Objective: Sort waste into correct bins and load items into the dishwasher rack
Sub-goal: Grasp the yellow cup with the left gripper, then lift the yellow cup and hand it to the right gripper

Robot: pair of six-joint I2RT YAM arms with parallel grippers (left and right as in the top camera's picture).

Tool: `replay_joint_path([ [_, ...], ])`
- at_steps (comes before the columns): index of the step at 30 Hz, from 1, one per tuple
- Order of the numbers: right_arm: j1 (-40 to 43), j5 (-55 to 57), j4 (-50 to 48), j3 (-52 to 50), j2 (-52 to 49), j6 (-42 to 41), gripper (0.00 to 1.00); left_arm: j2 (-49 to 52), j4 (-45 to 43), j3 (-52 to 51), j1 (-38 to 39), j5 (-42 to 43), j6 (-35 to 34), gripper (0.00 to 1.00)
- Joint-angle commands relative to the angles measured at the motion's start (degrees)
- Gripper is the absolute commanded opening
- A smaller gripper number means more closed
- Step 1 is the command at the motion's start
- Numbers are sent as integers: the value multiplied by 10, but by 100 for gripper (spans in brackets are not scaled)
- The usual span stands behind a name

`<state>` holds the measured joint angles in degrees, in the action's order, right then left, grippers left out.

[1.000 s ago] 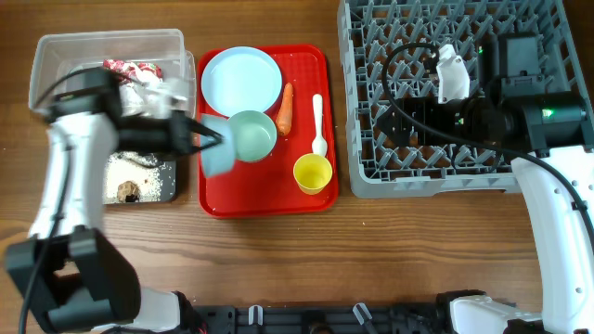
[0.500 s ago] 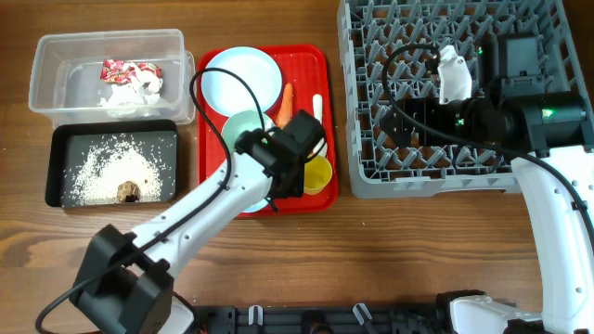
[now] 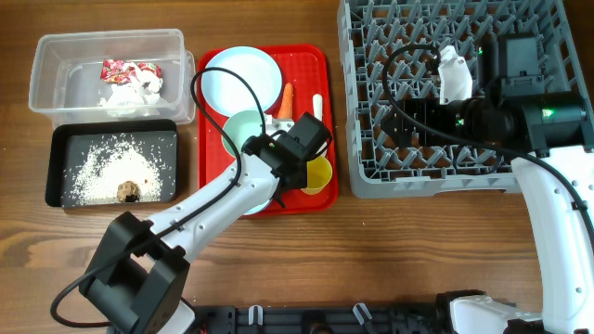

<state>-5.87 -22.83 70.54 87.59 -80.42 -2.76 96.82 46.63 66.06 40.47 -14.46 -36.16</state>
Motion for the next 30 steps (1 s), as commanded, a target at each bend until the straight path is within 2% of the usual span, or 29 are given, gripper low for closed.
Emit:
replay_joint_path([
  [1,-2,9,0,9,-4,0,100,-18,-3,43,-14,49,-3,51],
  [2,-2,9,1,9,-4,0,100,-25,-10,52,-21,68,-3,54],
  [5,-2,9,0,9,-4,-1,100,-24,-23,53,-32,117,28,55],
  [9,-2,9,0,9,-4,-1,100,-19,-24,52,-33,124,34,59],
  [13,-2,8,-3,9,-4,-3,100,9,-25,52,-33,155,62,58],
  [17,-2,8,-3,9,-4,-3,100,55,-45,52,-33,155,61,43],
  [19,-2,8,-3,9,-4,-3,100,63,-47,52,-33,155,59,27],
  [21,-2,8,-4,9,-4,-3,100,64,-54,52,-33,152,57,6],
  [24,-2,8,-6,9,-4,-4,100,57,-58,56,-50,158,57,4],
  [25,-2,8,-6,9,-4,-4,100,47,-57,60,-61,184,57,4],
  [28,-2,0,-8,9,-4,-4,100,-2,-57,72,-106,316,63,4],
  [30,-2,-25,-22,9,-4,-2,100,-63,-61,75,-166,464,91,4],
])
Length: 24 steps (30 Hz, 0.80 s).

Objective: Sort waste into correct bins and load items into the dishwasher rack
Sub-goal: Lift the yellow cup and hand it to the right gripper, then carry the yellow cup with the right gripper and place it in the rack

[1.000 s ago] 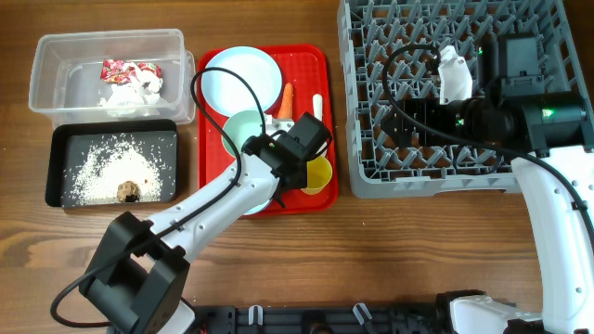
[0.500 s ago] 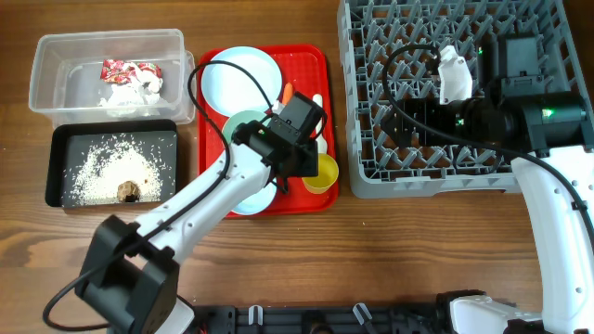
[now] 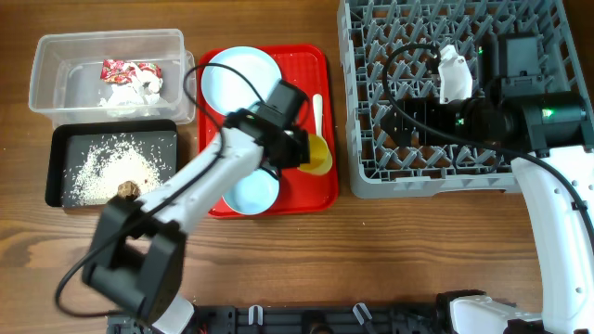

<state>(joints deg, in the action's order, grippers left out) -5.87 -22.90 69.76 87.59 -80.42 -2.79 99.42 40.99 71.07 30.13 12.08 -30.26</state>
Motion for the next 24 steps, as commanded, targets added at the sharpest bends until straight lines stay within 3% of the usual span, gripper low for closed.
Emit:
replay_joint_path([
  [1,-2,-39,-21,9,-4,-2,100,-112,-7,24,-89,257,45,4],
  [5,-2,-200,-91,9,-4,21,100,-183,-58,24,-198,534,74,4],
  [8,-2,-353,-146,9,-4,63,100,-202,-103,24,-241,658,73,4],
  [14,-2,-534,-207,9,-4,119,100,-203,-109,24,-251,672,54,4],
  [17,-12,-541,-209,9,-4,125,100,-203,-126,24,-245,672,40,4],
  [21,-57,-539,-220,9,-4,138,99,-203,-217,24,-217,670,-7,4],
  [24,-82,-526,-243,9,-7,137,93,-203,-230,24,-186,620,-18,4],
])
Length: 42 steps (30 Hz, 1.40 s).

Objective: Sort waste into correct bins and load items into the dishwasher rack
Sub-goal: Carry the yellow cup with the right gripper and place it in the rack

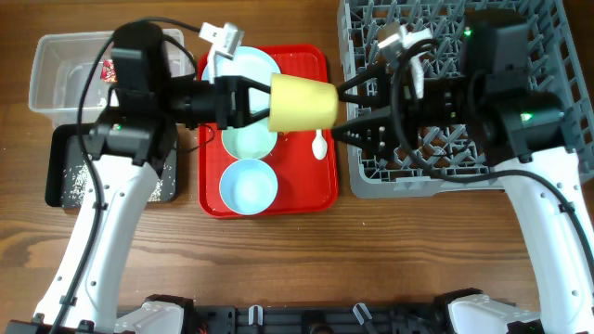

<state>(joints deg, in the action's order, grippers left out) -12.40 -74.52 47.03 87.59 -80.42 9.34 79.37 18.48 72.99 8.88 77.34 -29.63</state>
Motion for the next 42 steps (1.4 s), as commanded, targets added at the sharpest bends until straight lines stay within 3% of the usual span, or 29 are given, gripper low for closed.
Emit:
replay_joint_path([
  [1,-23,-10,-30,9,-11,10,90,-3,-5,5,39,-50,-24,4],
  [4,-27,-10,-44,9,-22,-5,84,-3,-5,5,62,-68,-24,4],
  [7,-27,-10,-40,9,-35,-6,70,-3,-7,5,65,-74,-24,4],
  [14,-27,-10,-33,9,-44,-5,55,-3,-7,5,64,-87,-24,4],
  [16,-27,-10,-31,9,-44,-5,53,-3,-7,5,64,-91,-24,18],
  [19,-24,-9,-26,9,-44,-6,52,-3,-7,5,64,-100,-24,29],
  [26,-2,30,-20,9,-43,-35,52,-3,-7,5,64,-100,-23,29],
  [33,80,196,51,9,-43,-89,52,-3,-1,5,62,-105,-21,29],
  [38,123,278,97,9,-43,-101,53,-3,56,5,62,-160,-21,27],
  [42,128,480,151,9,-43,-186,53,-3,68,5,62,-183,-21,27],
])
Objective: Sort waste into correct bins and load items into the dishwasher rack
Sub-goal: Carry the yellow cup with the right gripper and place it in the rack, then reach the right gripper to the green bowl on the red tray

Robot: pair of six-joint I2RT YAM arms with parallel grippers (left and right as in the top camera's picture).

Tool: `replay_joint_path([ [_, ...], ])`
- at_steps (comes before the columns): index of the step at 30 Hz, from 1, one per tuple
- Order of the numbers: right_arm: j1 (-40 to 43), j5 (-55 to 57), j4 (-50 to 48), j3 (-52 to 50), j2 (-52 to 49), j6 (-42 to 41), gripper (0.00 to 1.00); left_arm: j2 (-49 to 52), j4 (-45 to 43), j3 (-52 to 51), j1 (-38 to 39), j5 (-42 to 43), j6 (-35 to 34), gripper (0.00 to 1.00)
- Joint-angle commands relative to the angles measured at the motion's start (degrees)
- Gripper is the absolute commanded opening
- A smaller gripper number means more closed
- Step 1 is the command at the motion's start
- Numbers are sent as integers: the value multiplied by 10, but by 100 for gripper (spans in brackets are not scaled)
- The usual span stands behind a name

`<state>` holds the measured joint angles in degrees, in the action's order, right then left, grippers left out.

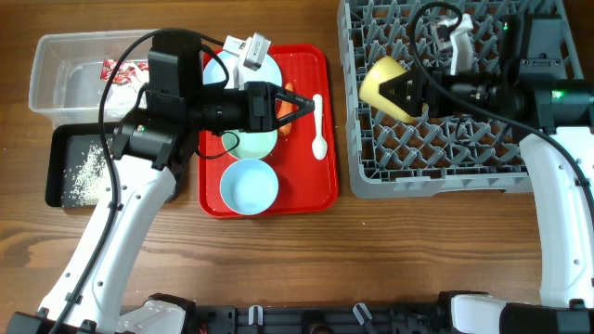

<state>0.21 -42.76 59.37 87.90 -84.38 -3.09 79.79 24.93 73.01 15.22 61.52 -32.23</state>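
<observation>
A yellow cup hangs tilted over the left part of the grey dishwasher rack, with my right gripper shut on it. My left gripper is open and empty above the red tray. The tray holds a white plate, a mint bowl, a blue bowl, a white spoon and a carrot partly hidden by the left fingers.
At far left stands a clear bin with a red wrapper and crumpled paper. In front of it a black tray holds white crumbs. The left arm covers part of both.
Both grippers were at the yellow cup, held up between tray and rack. Now only the right gripper holds it, over the rack, and the left gripper is open and back over the tray.
My left gripper was down at the yellow cup on the red tray while the right arm rested over the rack. Then the cup was raised between both grippers. Now it has passed to the right gripper and hangs over the rack.
</observation>
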Motion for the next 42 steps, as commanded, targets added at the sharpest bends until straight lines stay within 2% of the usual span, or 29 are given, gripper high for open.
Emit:
replay_joint_path([
  [1,2,196,43,6,-4,-66,54,-7,5,5,-1,-31,5,27],
  [6,2,312,134,6,-50,-62,57,-7,75,5,-1,-127,5,26],
  [12,2,320,183,6,-151,-60,57,-7,112,5,-1,-148,35,26],
  [17,2,329,173,6,-201,-61,57,-7,116,5,-1,-169,35,26],
  [19,2,329,166,6,-204,-61,65,-7,119,5,-1,-177,35,27],
  [20,2,329,165,6,-204,-61,77,-7,120,5,-1,-177,35,27],
  [21,2,329,164,6,-204,-61,99,-7,120,5,-1,-177,35,27],
  [23,2,311,151,13,-204,-61,100,-7,120,5,-1,-177,35,27],
  [29,-2,283,218,159,-192,-57,100,-7,123,5,-1,-177,35,27],
  [31,-12,244,228,190,-180,-26,100,-7,126,5,-1,-178,55,28],
  [32,-24,224,227,191,-171,-26,100,-7,141,5,-1,-195,73,29],
  [35,-105,206,216,184,-169,-30,98,-7,269,5,-1,-420,77,29],
  [37,-129,206,206,183,-170,-35,94,-7,329,5,-1,-495,76,29],
  [39,-160,207,198,175,-170,-49,94,-7,387,5,-4,-533,37,25],
  [42,-197,206,177,150,-170,-78,94,-7,423,5,-15,-550,30,25],
])
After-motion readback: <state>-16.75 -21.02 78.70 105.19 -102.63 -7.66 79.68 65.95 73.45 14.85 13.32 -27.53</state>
